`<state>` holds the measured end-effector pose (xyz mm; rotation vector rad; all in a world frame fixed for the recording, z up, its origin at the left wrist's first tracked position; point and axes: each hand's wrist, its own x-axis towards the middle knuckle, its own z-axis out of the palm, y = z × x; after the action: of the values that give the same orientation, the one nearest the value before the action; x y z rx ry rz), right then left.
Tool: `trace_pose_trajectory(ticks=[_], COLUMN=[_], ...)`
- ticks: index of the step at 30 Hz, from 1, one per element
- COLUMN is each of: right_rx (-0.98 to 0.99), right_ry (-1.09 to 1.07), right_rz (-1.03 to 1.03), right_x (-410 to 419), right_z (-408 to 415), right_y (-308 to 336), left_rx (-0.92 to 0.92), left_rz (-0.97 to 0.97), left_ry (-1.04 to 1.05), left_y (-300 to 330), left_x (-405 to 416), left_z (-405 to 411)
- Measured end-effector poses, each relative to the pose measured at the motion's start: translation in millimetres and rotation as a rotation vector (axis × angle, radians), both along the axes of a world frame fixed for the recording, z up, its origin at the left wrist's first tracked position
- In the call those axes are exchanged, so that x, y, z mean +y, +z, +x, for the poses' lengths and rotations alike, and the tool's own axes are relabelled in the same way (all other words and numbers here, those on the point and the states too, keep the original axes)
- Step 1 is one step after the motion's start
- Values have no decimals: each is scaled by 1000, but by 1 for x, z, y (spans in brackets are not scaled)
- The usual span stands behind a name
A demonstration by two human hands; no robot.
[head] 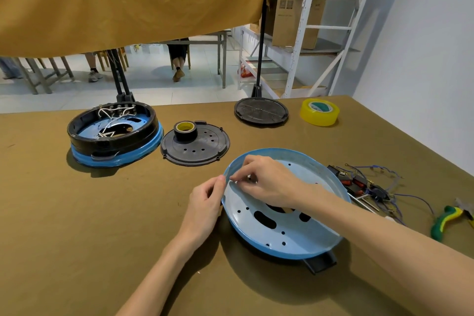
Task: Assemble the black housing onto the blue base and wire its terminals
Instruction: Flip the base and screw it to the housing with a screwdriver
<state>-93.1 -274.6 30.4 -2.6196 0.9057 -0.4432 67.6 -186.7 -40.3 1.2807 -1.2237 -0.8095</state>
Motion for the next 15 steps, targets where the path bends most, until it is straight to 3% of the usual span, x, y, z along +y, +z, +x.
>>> trace_pose_trajectory(ticks=[10, 15], right_rx=[-103, -15], right_ry=[-60, -45], right_rz=[32, 42], right_x=[5, -5], right_z=[4, 15], right_y=[2, 10], left_rx=[-16, -28], left_rz=[33, 71], left_ry=[30, 52], left_y=[3, 5], left_x=[7, 8], left_z=[-3, -4])
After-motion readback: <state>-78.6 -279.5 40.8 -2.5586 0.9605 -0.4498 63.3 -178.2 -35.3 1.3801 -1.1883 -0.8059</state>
